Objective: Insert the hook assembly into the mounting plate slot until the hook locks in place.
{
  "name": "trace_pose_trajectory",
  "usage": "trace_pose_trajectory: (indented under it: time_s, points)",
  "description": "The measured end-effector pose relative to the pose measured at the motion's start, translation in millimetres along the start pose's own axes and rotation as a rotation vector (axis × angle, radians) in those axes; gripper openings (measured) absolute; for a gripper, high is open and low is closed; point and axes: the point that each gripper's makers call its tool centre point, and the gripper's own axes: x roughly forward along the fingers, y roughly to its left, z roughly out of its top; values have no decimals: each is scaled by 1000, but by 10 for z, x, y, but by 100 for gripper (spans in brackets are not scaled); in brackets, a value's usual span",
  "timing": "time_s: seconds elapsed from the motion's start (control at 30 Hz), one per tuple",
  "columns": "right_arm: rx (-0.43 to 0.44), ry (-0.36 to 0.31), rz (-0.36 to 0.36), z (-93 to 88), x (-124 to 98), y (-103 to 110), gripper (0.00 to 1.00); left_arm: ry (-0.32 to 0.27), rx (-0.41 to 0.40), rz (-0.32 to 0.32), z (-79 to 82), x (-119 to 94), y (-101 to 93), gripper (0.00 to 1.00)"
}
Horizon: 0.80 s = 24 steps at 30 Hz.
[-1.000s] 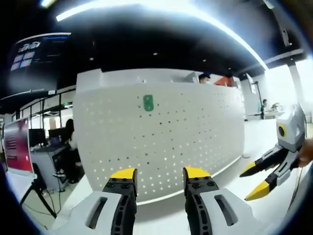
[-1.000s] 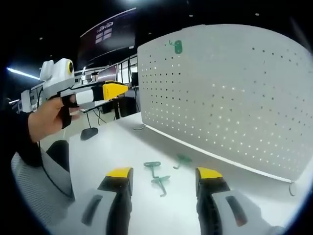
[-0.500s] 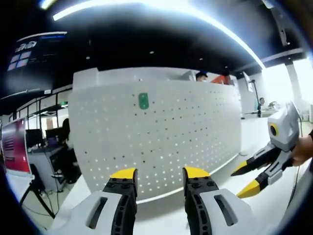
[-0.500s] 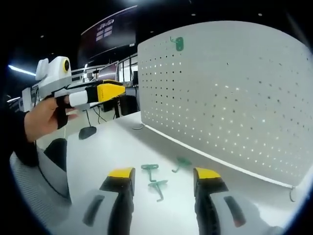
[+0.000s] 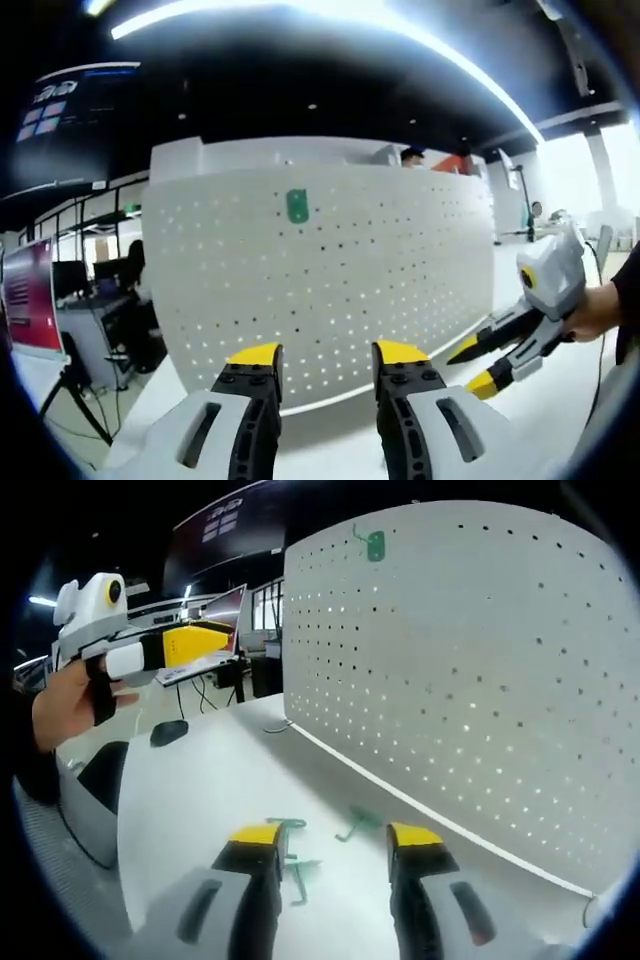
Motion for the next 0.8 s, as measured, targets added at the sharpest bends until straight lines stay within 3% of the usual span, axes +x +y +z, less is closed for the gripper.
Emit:
trace_pose_trajectory:
  time_s: [0.63,0.8]
  points:
    - [-72,83,60,-11,517,-63,32,15,3,-19,-33,19,-32,35]
    - [-76,122,40,-36,664,-138,29,20,4,-21,-43,22,-33,34]
